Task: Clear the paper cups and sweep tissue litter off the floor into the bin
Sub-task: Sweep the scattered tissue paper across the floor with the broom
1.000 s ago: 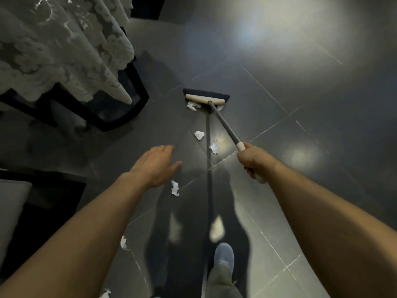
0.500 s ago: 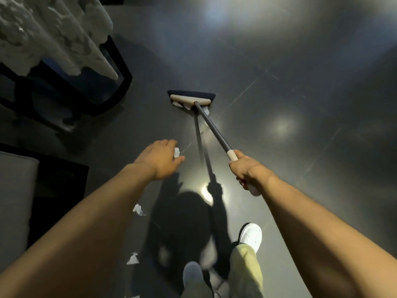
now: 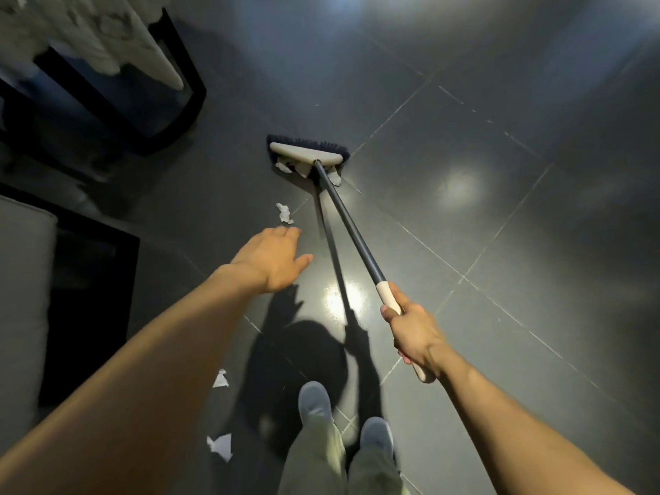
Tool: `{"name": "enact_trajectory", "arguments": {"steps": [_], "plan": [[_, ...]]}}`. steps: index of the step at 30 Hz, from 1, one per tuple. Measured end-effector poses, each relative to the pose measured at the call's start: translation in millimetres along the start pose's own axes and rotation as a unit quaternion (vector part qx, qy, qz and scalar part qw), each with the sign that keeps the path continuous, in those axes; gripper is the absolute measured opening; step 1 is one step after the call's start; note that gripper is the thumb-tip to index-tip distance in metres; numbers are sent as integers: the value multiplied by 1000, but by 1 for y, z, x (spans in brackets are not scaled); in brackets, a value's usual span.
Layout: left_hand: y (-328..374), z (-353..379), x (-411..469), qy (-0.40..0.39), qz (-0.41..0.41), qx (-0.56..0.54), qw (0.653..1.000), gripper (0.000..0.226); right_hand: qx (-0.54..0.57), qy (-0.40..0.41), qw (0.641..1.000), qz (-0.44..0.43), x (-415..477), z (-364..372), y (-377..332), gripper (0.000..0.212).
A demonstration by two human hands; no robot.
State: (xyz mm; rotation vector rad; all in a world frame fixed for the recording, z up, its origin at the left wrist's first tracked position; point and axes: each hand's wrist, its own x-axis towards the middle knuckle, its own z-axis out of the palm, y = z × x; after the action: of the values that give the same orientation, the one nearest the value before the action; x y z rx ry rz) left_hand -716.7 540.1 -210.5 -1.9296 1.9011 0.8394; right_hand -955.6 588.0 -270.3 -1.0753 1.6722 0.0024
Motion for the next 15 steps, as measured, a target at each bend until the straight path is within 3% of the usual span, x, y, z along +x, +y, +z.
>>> {"name": "enact_trajectory", "arguments": {"steps": [6,9,15], "plan": [[-5,-12,-1,20,1,-3,1000,54,11,19,998,-52,9,-24,-61,48],[-17,-14,3,26,-4,-5,1000,56,23,19,997,-72,33,-27,-104,36],[-41,-5,-6,7,-30,5,1000,56,35,-9,999,-14,71,-9,-134,28]]}}
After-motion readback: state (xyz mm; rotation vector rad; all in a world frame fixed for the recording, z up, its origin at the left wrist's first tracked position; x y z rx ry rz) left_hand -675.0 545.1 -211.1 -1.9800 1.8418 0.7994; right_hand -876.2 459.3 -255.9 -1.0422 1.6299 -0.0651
